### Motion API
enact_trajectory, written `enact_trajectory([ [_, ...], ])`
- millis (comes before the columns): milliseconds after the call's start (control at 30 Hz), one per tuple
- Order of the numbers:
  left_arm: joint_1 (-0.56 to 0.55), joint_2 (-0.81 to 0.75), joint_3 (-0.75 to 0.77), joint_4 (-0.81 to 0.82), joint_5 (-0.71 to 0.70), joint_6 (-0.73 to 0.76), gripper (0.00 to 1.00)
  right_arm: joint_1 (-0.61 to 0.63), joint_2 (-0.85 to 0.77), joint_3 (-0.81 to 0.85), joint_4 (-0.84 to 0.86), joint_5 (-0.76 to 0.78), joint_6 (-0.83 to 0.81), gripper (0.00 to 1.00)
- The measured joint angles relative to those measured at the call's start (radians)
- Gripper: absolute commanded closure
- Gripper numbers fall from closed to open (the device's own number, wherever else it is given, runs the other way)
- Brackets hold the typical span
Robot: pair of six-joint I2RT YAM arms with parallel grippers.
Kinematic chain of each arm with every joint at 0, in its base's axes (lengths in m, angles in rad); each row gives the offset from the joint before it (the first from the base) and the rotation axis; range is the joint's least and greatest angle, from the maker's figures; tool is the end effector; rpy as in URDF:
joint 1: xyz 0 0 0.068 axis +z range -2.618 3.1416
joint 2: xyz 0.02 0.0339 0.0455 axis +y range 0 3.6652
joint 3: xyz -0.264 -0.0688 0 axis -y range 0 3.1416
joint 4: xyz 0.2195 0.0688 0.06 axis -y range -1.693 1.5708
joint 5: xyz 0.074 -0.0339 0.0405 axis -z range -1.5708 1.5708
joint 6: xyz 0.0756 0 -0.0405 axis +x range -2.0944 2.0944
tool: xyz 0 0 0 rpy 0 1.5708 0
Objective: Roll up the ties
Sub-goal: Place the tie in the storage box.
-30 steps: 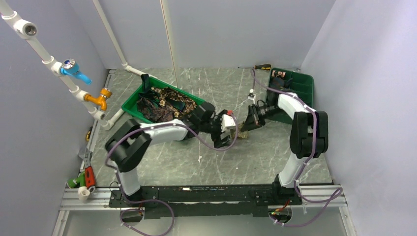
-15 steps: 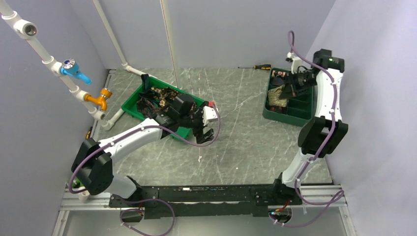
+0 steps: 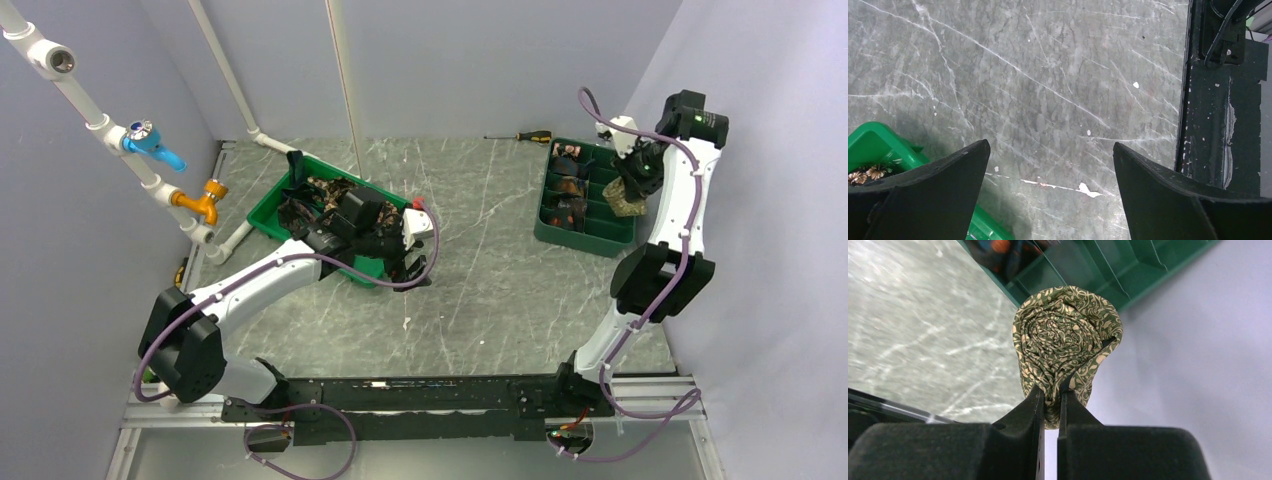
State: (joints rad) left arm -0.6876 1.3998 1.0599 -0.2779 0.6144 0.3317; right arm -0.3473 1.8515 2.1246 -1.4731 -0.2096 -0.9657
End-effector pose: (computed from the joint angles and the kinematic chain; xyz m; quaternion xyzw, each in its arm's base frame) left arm 0.2140 -0.2321 0.2784 0.5343 0.6717 -0.3419 0.3827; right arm 0.3269 -0.1016 0.3463 -0.3158 0.9252 -0.0304 0.2080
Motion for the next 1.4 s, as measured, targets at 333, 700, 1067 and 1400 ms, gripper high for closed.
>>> enact_trajectory([
  [333,0.000,-0.001,-0.009,0.003,0.002,-0.005,0.01,-0.034,-0.008,-0.055,0.041,0.153,-0.211,1.00],
  [700,0.000,0.003,-0.009,0.003,0.015,-0.018,0.01,-0.016,-0.005,-0.074,0.038,0.193,-0.377,1.00],
  [1067,0.000,0.006,-0.009,0.002,0.017,-0.034,0.01,0.050,0.097,-0.130,0.051,0.203,-0.473,1.00],
  [1400,0.009,0.006,-0.009,-0.010,0.016,-0.039,0.01,0.058,0.167,-0.192,0.086,0.242,-0.537,1.00],
])
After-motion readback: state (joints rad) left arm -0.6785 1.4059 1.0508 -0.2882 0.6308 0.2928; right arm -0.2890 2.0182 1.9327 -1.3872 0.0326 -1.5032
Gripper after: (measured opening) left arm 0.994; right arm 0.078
